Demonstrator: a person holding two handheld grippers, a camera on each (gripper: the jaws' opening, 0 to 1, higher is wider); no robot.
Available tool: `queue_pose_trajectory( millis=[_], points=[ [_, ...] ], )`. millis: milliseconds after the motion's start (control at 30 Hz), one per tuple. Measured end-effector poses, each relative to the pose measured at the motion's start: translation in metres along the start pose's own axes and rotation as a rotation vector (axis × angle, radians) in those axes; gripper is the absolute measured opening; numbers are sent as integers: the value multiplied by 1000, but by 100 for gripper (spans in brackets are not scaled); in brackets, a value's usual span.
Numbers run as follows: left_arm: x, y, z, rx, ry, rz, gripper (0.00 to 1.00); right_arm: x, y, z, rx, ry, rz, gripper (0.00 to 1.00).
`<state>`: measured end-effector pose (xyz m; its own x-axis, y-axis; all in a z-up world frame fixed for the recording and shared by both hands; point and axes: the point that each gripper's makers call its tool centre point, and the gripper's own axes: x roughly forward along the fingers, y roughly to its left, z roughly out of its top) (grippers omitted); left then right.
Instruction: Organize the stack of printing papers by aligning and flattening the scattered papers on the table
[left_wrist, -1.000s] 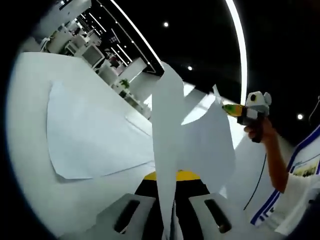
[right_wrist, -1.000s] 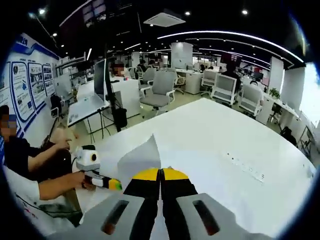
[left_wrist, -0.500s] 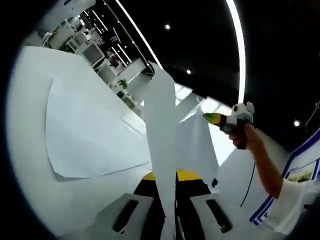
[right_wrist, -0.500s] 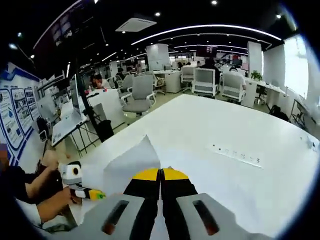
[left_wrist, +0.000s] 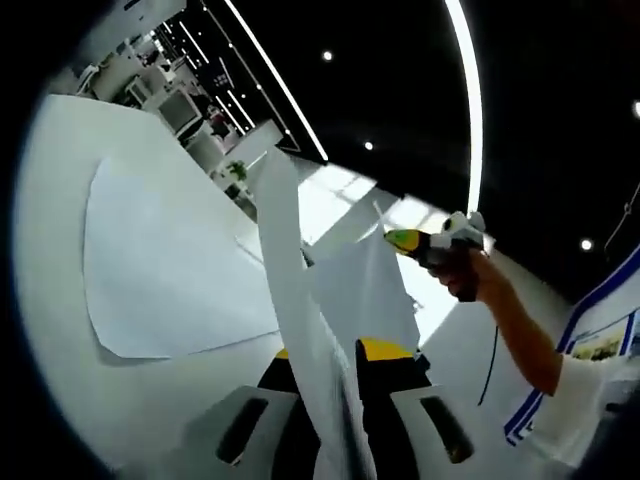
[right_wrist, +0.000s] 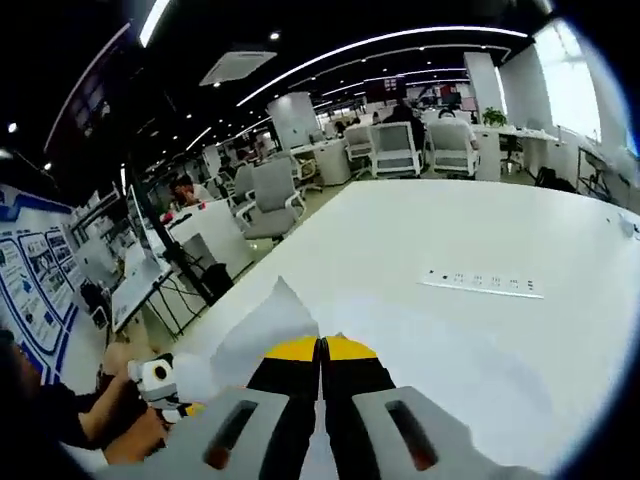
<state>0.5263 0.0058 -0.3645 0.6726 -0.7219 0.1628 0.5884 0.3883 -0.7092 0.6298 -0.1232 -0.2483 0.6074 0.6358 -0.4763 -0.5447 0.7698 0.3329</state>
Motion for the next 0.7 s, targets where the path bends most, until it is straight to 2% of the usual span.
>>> queue_pose_trajectory(
  millis=[200, 267, 367, 433, 500, 633, 700],
  points=[
    [-1, 2, 2, -4, -7, -2, 14, 4, -12, -1, 59, 6, -8, 0],
    [0, 1, 1, -6, -9, -1, 14, 9, -6, -4, 112, 11, 28, 0],
    [0, 1, 0, -5, -9, 3, 14, 14, -1, -7, 111, 17, 46, 0],
    [-1, 0, 0, -5, -12, 11, 14, 25, 11, -8, 127, 35, 75, 0],
    [-1, 2, 1, -8, -15, 16, 14, 32, 32, -11, 166, 49, 142, 0],
    [-1, 5, 4, -14, -26, 32, 13, 31, 37, -15, 149, 51, 144, 0],
    [-3, 6, 6, -8, -37, 41, 6, 33, 41, -18, 141, 60, 150, 0]
  ],
)
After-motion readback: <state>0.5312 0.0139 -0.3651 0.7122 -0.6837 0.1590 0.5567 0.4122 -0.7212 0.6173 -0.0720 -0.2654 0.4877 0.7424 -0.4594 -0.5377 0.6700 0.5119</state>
